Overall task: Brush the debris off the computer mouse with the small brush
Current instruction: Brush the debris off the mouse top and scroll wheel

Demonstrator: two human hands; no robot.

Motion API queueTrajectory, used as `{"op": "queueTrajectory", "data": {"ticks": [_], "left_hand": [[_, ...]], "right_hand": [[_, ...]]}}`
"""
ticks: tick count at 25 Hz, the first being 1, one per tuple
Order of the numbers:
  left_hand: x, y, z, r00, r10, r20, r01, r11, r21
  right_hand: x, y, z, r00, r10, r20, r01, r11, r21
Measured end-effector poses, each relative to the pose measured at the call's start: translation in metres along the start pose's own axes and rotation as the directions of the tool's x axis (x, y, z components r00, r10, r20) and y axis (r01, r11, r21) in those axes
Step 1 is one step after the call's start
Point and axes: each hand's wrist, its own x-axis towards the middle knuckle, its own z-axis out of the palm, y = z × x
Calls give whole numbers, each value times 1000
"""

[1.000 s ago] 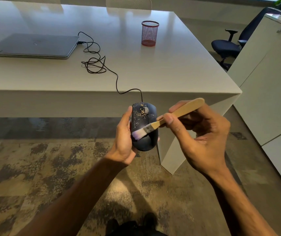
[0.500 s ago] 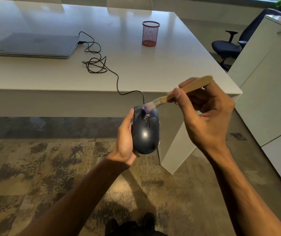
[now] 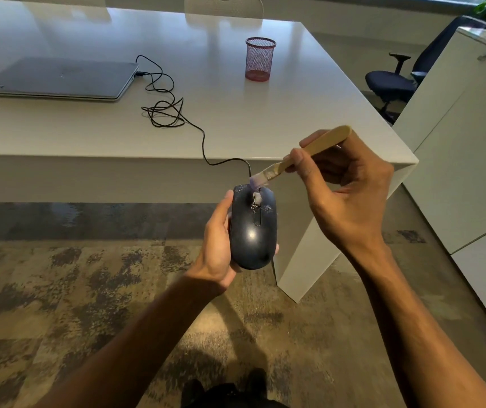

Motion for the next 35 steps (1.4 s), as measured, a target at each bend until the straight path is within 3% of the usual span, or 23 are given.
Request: {"op": "queueTrajectory", "data": {"ticks": [3, 5, 10, 12, 15, 17, 20, 25, 29, 32, 35], "left_hand": [[1, 0, -3, 1000, 4, -18, -4, 1000, -30], [2, -1, -4, 1000, -7, -17, 7, 1000, -30], [3, -4, -4, 1000, 7, -9, -7, 1000, 11], [2, -4, -4, 1000, 7, -19, -6, 1000, 23], [2, -3, -6, 999, 35, -22, -35, 999, 33], [2, -2, -8, 999, 42, -23, -42, 998, 40], [2, -3, -7, 999, 19, -32, -18, 999, 45], [4, -3, -8, 999, 21, -36, -20, 999, 35], [2, -2, -6, 999, -7, -48, 8, 1000, 14], [0, -1, -5, 999, -6, -44, 7, 1000, 25], [-2, -1, -3, 999, -35, -28, 35, 999, 12]], "right_hand": [[-1, -2, 1, 989, 66, 134, -83, 989, 126], [-2, -1, 4, 971, 114, 208, -140, 984, 114], [10, 9, 13, 994, 92, 63, -89, 995, -53], [14, 8, 13, 996, 86, -7, -87, 995, -40], [14, 4, 13, 991, 128, 49, -132, 987, 96], [13, 5, 14, 982, 154, 108, -161, 985, 61], [13, 7, 15, 992, 125, 21, -124, 991, -48], [11, 4, 10, 985, 161, 66, -163, 986, 32], [11, 4, 5, 991, 130, -32, -130, 991, -18], [9, -3, -2, 988, 136, 74, -145, 981, 132], [4, -7, -6, 980, 90, 176, -102, 993, 61]]}}
